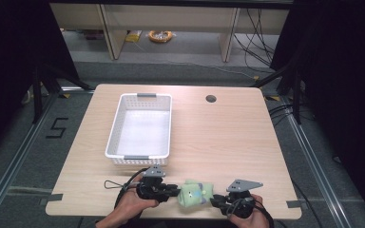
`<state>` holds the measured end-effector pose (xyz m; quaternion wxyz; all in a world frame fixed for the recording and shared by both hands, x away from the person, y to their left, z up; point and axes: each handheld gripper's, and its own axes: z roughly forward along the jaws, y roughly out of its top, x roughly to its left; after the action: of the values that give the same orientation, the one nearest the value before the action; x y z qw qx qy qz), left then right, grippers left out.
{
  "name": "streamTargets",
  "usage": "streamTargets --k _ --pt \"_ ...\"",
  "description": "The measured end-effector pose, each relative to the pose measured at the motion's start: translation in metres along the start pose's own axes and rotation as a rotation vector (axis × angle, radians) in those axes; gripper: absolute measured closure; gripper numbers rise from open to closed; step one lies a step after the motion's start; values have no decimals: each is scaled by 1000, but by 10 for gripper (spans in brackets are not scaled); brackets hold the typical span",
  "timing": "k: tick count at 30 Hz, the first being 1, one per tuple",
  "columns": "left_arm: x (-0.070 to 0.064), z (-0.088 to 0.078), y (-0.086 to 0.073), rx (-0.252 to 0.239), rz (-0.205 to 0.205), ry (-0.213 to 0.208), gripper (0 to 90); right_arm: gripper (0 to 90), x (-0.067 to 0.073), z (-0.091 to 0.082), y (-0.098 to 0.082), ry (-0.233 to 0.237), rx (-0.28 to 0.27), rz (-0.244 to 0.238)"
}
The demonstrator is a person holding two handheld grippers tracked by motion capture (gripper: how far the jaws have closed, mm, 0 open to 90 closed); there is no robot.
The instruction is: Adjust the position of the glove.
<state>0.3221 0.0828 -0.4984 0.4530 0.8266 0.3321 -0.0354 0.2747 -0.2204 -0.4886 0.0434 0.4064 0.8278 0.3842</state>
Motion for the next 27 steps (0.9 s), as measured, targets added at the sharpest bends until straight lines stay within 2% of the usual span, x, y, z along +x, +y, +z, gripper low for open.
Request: streamTargets --k 1,2,3,4,5,6,7,8,9,12,13,14,15,16,17,18,20,24,27 --pt "0 -1 -1 -10 -17 2 719 718 0 0 0 0 0 0" --pt "0 -3 -1 -12 -33 6 677 683 -1 -1 1 0 -24 -3" --pt "1 -5 -1 -22 -45 10 650 639 0 -3 2 -1 -31 34" --pt "2 -7 -1 -17 -56 2 622 598 -2 -5 3 -18 -38 33" --pt "0 -8 -1 -23 -82 1 588 567 -4 -4 3 -21 -70 30" --pt "-1 -9 0 -24 -90 -4 554 554 -6 -5 3 -24 -71 33" --pt "-3 -9 1 -29 -95 1 494 506 -6 -3 4 -34 -58 60" --pt "-6 -10 2 -26 -103 -11 461 494 -5 -1 5 -27 -68 87" --pt "-8 -9 3 -31 -115 -16 444 478 -8 1 6 -26 -73 57" --pt "-9 -9 4 -25 -127 -28 395 435 -8 6 11 -25 -71 80" --pt "-10 -8 4 -29 -141 -30 381 423 -9 8 12 -31 -71 74" --pt "-10 -7 4 -23 -146 -26 369 417 -10 10 13 -24 -69 77" --pt "-9 -4 4 -18 -163 -23 355 412 -9 10 14 -37 -61 88" --pt "-9 -4 4 -18 -163 -23 341 405 -8 12 15 -11 -61 121" --pt "-9 -2 3 -13 -167 -18 334 398 -11 13 15 -20 -65 87" --pt "-10 0 3 -14 -180 -3 334 398 -11 13 15 -20 -65 87" --pt "-10 9 0 8 -188 -22 323 384 -11 15 14 -7 -37 101" --pt "-13 16 -1 22 -187 -26 326 380 -12 19 12 -9 -23 96" --pt "-13 20 -1 39 -182 -18 361 383 -15 25 10 -11 -4 112"
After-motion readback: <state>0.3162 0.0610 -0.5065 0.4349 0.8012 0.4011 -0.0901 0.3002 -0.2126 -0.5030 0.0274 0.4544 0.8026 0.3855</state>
